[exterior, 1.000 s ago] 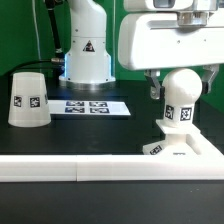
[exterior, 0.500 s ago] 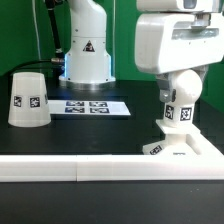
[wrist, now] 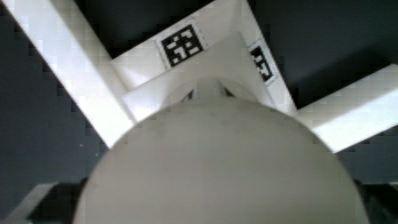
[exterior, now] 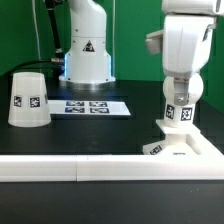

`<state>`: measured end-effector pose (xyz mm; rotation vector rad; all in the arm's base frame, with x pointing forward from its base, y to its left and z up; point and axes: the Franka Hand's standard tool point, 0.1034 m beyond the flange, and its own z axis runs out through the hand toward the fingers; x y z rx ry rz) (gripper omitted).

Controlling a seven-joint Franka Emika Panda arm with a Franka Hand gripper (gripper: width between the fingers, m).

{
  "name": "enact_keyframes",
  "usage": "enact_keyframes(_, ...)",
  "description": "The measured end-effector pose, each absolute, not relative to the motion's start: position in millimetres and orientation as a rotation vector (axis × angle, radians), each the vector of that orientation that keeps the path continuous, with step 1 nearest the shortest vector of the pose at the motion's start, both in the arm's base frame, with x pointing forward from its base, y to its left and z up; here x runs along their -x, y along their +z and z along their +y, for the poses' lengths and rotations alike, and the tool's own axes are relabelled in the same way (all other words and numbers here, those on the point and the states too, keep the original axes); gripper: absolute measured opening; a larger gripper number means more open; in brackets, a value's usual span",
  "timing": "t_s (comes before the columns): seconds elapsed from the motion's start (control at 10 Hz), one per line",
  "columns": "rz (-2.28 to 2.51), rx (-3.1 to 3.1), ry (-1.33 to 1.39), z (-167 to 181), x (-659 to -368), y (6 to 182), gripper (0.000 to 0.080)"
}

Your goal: Assemble lamp

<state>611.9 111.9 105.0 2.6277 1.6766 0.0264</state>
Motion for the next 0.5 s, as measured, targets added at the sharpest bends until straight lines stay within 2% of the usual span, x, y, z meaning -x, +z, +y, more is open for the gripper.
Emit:
enact_keyframes(0.2, 1.722, -2.596, 0.026, 110.4, -612.3, 104.8, 0.0699)
enact_keyframes(0.3, 1.719, -2.598, 0.026, 110.1, -612.4, 104.9, 0.0571)
enact_keyframes(0.5, 1.718, -2.599, 0.026, 109.5, -612.5, 104.8, 0.0576)
